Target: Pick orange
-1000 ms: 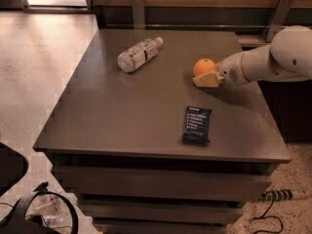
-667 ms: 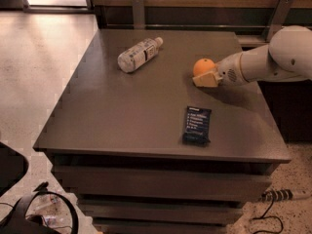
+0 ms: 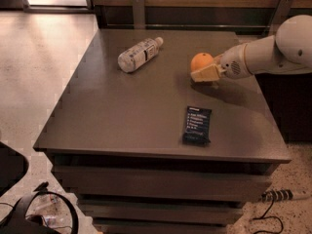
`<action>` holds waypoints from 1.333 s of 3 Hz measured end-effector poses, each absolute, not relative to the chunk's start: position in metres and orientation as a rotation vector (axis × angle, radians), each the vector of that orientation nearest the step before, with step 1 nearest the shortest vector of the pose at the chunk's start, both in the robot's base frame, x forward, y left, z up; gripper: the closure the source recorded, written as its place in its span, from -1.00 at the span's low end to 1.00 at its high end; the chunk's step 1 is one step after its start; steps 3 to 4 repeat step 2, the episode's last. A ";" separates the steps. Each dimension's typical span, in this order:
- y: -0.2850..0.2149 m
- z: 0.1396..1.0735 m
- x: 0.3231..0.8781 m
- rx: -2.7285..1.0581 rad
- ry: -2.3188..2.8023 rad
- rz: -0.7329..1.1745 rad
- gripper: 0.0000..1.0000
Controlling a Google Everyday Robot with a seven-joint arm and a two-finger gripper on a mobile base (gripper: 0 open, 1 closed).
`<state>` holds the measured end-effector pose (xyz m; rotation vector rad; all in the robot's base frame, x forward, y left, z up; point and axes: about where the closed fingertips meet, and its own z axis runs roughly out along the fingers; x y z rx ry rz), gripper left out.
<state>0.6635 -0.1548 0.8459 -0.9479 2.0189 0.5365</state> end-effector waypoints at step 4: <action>-0.156 0.891 0.658 -0.971 1.929 0.504 1.00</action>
Offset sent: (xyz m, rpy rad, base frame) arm -0.0101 -0.0071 0.0758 0.0104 -0.1497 0.0286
